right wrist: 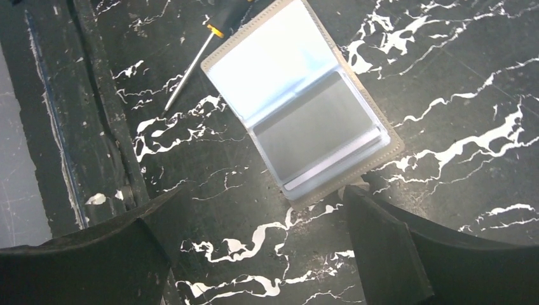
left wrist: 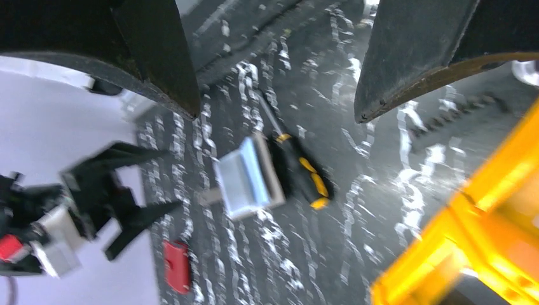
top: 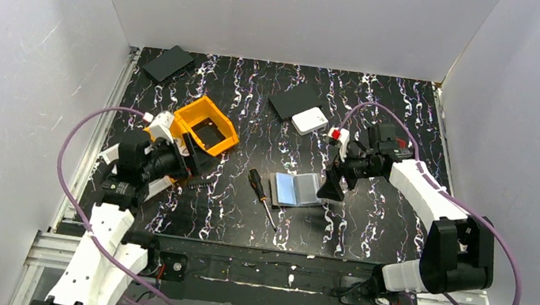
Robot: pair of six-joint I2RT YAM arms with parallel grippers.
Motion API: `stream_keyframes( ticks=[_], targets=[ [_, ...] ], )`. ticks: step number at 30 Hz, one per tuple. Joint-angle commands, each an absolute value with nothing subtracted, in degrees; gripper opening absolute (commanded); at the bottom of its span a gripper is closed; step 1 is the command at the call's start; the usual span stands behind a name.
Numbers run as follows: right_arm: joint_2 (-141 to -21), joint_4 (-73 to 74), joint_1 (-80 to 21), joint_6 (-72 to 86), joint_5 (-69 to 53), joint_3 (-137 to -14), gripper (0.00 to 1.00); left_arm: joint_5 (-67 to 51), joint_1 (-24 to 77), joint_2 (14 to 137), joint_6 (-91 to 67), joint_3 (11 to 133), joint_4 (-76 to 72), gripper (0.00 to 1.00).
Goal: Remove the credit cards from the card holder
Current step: Place the credit card in the storage box.
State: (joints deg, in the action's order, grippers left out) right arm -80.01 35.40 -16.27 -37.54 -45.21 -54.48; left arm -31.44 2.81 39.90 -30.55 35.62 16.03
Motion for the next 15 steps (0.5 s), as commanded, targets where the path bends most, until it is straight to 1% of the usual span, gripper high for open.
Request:
stream_keyframes(
  ticks=[1,5,7,8,9,11,15],
  targets=[
    [-81.4,32.4,-14.7,-35.7,-45.4,-53.2,0.98,-36.1,9.3,34.5,-44.0,32.5,11.0,0.89],
    [-83.5,31.6,-14.5,-34.7,-44.2,-53.0,0.90,-27.3,22.0,32.6,-49.7,29.2,5.9,0.89],
    [-84.4,31.8,-14.6,-34.7,-43.9,-53.1,0.85,-21.5,29.8,34.3,-51.9,28.0,2.2,0.88],
    [-84.9,31.8,-14.5,-34.6,-43.8,-53.2,0.81,-19.9,31.8,35.9,-52.0,28.0,0.9,0.88],
    [-85.2,31.8,-14.5,-34.5,-43.8,-53.2,0.77,-16.7,36.1,38.0,-51.9,28.2,-0.5,0.88],
    [-85.7,31.6,-14.5,-34.1,-43.7,-53.3,0.65,-13.4,41.1,43.8,-51.5,29.6,-2.7,0.88],
    [-85.9,30.6,-14.5,-32.2,-45.9,-53.0,0.38,-9.7,48.8,57.5,-49.2,36.5,-4.0,0.87]
  ],
)
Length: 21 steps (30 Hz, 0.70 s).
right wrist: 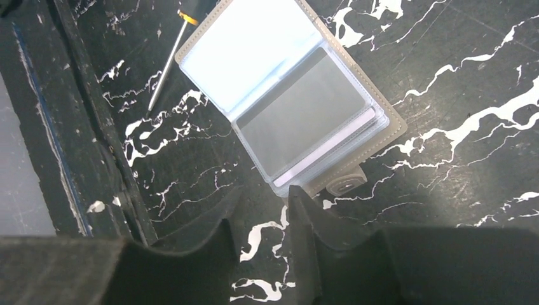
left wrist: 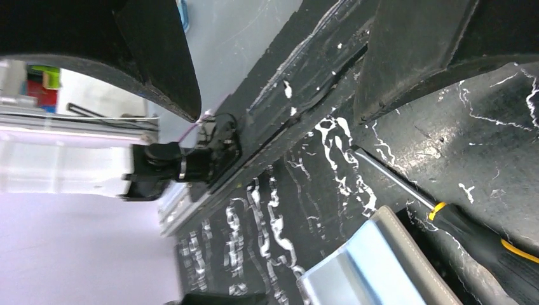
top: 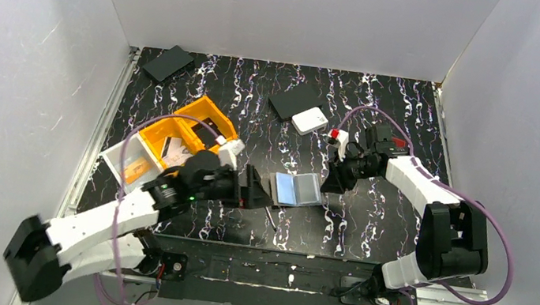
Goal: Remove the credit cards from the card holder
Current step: Place the credit card in the storage box, then remove the credit card from the card holder.
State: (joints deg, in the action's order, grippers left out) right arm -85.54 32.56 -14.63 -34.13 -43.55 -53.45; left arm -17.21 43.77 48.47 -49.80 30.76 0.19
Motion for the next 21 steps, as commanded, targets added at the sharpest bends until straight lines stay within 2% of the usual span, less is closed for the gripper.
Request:
stream_keyframes(
  ticks=[1,4,6,13,16,21],
  targets=[
    [-85.9,30.1,-14.5,-31.6,-46.5,-53.0,0.32,-9.0,50.1,60.9,-48.6,38.5,-4.2,0.86],
    [-85.9,27.9,-14.7,-28.4,-47.1,-52.3,0.22,-7.0,52.3,69.9,-47.3,44.2,-4.2,0.80],
    [-86.1,26.0,-14.9,-25.9,-46.0,-51.8,0.17,-6.1,52.7,76.0,-47.3,47.2,-4.2,0.71],
    [-88.2,21.0,-16.8,-19.7,-37.6,-50.9,0.01,-0.9,52.8,88.6,-49.9,54.4,-1.7,0.32],
    [-89.3,20.0,-18.1,-18.4,-33.8,-50.9,0.01,2.6,52.8,91.4,-50.7,56.0,-0.7,0.25],
    [-91.1,19.4,-20.0,-17.4,-28.4,-51.4,0.01,3.8,52.8,96.0,-50.6,59.0,2.6,0.17]
  ],
)
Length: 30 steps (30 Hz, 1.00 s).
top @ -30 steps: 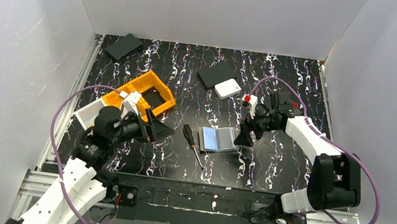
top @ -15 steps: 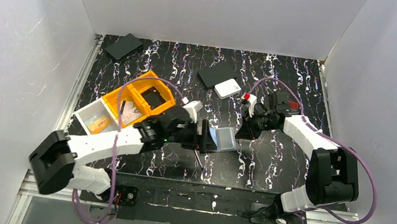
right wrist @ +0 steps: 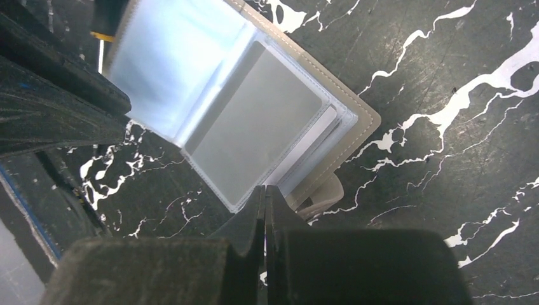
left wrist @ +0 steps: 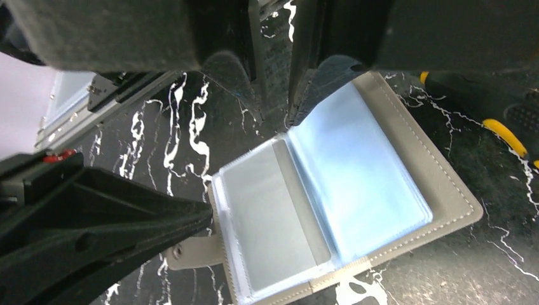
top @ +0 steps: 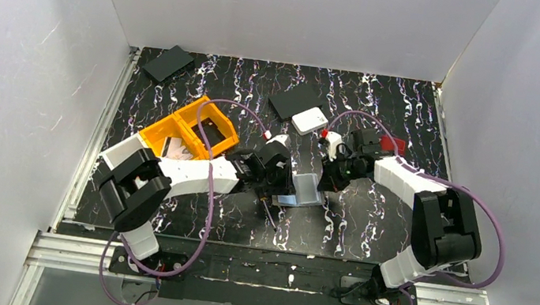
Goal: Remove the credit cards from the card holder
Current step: Remove the credit card from the card holder.
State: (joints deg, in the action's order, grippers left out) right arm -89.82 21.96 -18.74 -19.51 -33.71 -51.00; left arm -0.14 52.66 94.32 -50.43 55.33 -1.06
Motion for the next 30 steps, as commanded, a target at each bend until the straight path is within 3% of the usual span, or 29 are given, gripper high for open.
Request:
stream_keyframes(
  ticks=[1,23,30],
  targets=[
    [-91.2,19.3,-20.2,-17.3,-27.7,-51.5,0.01,4.0,52.7,96.9,-50.5,59.6,3.1,0.16],
    [-90.2,19.1,-21.5,-17.4,-29.3,-51.7,0.01,4.5,52.6,106.2,-48.0,62.8,4.0,0.13],
    [-90.6,19.6,-21.4,-17.5,-27.2,-52.4,0.06,3.4,52.6,107.9,-48.1,62.8,3.4,0.13]
  ],
)
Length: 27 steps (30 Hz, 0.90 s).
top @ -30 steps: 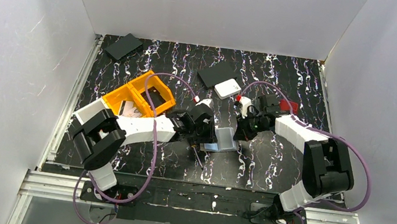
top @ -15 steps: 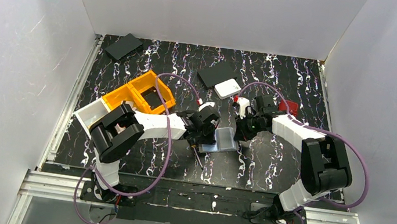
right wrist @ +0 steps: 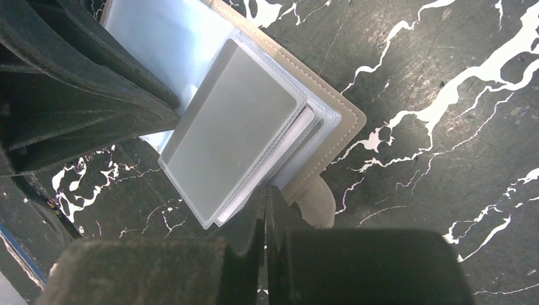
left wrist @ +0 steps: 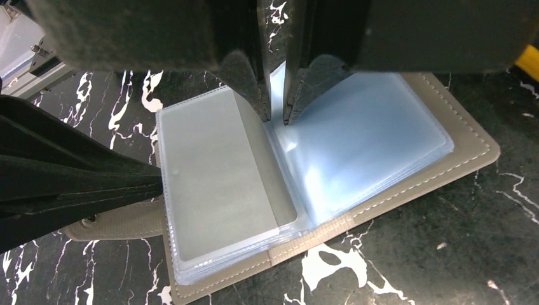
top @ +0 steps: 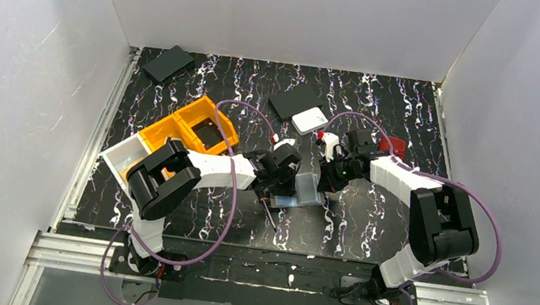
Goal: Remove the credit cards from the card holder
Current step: Remove the credit card from the card holder.
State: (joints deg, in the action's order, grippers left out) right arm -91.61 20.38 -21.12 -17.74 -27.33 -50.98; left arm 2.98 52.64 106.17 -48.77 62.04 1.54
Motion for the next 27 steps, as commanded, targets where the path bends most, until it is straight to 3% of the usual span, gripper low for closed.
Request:
stream_keyframes(
  ticks=[1,8,15,27],
  targets=[
    [-90.5,19.6,-21.3,-17.6,-27.0,-52.3,0.06,3.3,52.6,108.0,-48.0,62.8,3.4,0.13],
    [-89.3,20.2,-21.2,-18.3,-28.9,-52.5,0.11,3.0,52.5,108.8,-48.0,62.7,3.5,0.13],
    [-88.4,22.8,-20.9,-21.6,-32.2,-53.1,0.22,2.2,52.2,108.9,-48.2,61.1,2.6,0.12],
    [-88.6,25.5,-21.5,-24.8,-39.6,-53.2,0.26,-4.4,51.1,106.1,-50.8,57.3,-2.9,0.14]
  ],
)
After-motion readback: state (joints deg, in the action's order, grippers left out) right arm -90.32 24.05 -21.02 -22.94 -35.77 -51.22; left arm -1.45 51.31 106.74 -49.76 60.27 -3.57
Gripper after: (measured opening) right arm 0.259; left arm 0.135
